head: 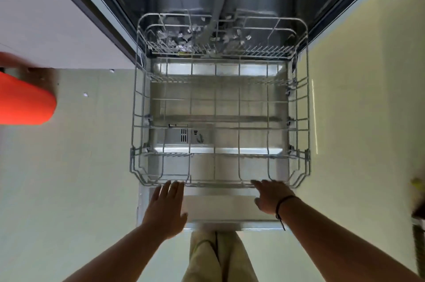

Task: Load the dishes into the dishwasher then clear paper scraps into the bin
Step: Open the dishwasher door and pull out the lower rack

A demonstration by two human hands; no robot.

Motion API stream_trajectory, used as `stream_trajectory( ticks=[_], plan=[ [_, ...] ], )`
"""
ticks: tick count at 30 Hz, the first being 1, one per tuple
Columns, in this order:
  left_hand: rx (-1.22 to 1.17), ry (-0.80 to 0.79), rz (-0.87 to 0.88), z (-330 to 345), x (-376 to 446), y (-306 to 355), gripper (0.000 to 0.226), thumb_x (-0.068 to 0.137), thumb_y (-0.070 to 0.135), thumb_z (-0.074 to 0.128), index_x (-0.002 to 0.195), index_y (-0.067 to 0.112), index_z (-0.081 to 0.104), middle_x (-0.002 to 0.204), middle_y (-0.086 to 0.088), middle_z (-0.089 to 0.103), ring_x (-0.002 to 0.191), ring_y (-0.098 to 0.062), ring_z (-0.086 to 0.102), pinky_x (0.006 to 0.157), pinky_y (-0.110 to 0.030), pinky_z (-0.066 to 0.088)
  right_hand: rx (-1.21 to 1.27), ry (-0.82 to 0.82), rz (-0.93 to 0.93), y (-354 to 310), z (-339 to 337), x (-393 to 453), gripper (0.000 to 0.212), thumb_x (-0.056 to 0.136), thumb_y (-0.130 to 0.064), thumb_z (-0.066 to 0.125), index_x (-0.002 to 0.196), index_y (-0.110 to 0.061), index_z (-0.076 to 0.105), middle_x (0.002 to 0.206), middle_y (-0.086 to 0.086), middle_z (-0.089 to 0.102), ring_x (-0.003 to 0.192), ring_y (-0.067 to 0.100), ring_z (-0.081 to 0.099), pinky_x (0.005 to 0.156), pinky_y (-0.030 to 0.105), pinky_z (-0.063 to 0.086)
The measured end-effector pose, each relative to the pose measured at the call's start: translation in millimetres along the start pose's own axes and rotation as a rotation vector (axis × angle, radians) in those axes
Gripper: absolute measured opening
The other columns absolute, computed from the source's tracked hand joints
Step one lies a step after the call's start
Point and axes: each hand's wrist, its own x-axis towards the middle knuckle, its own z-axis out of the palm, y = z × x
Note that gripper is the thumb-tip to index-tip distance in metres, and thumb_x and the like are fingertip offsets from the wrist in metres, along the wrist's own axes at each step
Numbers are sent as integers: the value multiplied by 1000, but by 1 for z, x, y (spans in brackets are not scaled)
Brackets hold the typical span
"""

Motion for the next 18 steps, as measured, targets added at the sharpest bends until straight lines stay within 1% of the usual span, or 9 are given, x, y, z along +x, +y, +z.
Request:
stream_trajectory(
  ticks=[2,3,4,5,6,7,9,15,18],
  plan=[
    [30,-36,27,22,-10,-1,91,51,58,74,125,7,61,121,-12,66,114,-31,61,95,-44,45,3,-56,0,-4,21,-7,65,91,-35,42,150,-31,17,153,3,32,139,27,30,114,41,25],
    [43,-58,35,27,-17,1,92,49,59,76,125,8,62,120,-11,66,112,-30,62,94,-43,46,-1,-81,6,-5,30,-11,66,91,-35,43,151,-30,15,154,4,29,140,28,28,115,41,24],
    [31,-105,43,28,-24,4,93,55,58,75,131,8,56,128,-12,62,119,-31,58,99,-44,43,-12,-107,12,-7,39,-15,68,91,-36,43,152,-29,13,156,5,26,141,28,26,115,42,23],
    [4,-120,49,33,-31,6,94,67,56,69,143,8,41,143,-14,48,131,-33,45,107,-45,34,-32,-118,16,-10,46,-19,70,92,-37,43,152,-27,10,157,6,22,142,29,24,116,42,21],
    [0,-121,54,37,-35,8,93,79,52,59,151,8,18,155,-14,27,142,-34,26,115,-45,21,-51,-110,18,-11,52,-22,73,92,-38,44,153,-26,6,158,8,18,144,30,21,117,42,19],
    [12,-135,54,39,-38,8,91,87,49,50,152,10,0,160,-11,7,147,-32,9,118,-43,9,-64,-94,21,-13,55,-24,76,92,-38,45,153,-24,3,159,9,13,145,31,17,117,42,17],
    [28,-142,30,37,-37,9,87,93,48,42,150,12,-13,161,-9,-6,148,-29,-4,120,-41,1,-53,-88,33,-15,54,-25,78,91,-41,45,153,-24,0,160,10,9,146,31,13,118,43,14],
    [28,-215,5,31,-31,13,84,95,51,39,151,14,-10,161,-7,-6,148,-28,-5,120,-42,4,-7,-112,31,-16,45,-29,77,90,-48,47,152,-25,7,158,6,18,144,30,19,116,44,22],
    [-18,-240,-17,15,-33,11,79,95,52,40,153,18,0,161,-5,0,148,-27,0,120,-42,10,43,-76,28,-17,41,-42,87,87,-54,50,153,-25,2,159,5,15,145,29,18,116,44,24]
  ],
)
